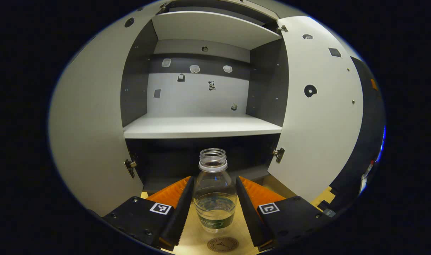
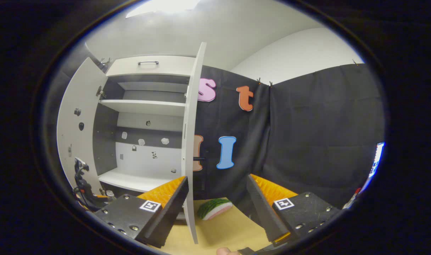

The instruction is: Grasp the bottle in the cabinet with the left hand and place it on the coaster, then close the right door with the right hand and the left door with the left hand.

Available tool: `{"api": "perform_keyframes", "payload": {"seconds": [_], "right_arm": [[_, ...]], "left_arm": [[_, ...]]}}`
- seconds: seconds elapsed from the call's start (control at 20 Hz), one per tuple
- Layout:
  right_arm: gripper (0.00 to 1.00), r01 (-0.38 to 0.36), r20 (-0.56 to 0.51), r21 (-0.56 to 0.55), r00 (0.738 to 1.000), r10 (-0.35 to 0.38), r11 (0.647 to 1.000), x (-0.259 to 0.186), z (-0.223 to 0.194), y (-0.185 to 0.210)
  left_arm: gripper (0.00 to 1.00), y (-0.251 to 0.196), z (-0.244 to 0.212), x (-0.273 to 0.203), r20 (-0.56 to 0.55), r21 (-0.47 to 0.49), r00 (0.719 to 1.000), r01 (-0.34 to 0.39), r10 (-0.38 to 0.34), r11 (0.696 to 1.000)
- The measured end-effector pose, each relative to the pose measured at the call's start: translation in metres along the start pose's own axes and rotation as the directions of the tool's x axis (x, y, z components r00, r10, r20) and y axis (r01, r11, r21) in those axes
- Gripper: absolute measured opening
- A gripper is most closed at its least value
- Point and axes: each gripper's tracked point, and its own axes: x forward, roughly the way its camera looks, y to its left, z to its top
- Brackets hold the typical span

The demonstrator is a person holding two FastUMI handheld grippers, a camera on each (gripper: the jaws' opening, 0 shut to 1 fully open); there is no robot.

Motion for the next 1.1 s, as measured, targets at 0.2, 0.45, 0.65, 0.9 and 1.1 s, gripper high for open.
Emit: {"api": "perform_keyframes", "payload": {"seconds": [0.2,0.45,0.65,0.9,1.1], "right_arm": [[0.96,0.038,-0.006,-0.01,0.999,-0.038,0.999,-0.009,-0.003,-0.014],[0.96,0.075,-0.022,-0.02,0.997,-0.075,0.997,-0.008,-0.007,-0.026],[1.0,0.079,-0.025,-0.03,0.997,-0.08,0.996,-0.014,-0.008,-0.025],[1.0,0.076,-0.032,-0.038,0.997,-0.077,0.996,-0.014,-0.012,-0.024],[1.0,0.074,-0.034,-0.039,0.997,-0.076,0.996,-0.013,-0.011,-0.024]], "left_arm": [[0.75,0.0,-0.048,0.007,-0.08,-0.037,0.997,0.003,-0.006,0.999],[0.75,0.001,-0.086,0.011,-0.146,-0.109,0.989,-0.011,-0.005,0.994],[0.75,0.0,-0.103,0.009,-0.169,-0.115,0.986,-0.016,-0.003,0.993],[0.75,-0.002,-0.12,0.001,-0.192,-0.076,0.981,-0.013,-0.002,0.997],[0.75,-0.005,-0.118,-0.003,-0.143,-0.054,0.99,-0.003,-0.005,0.999]]}}
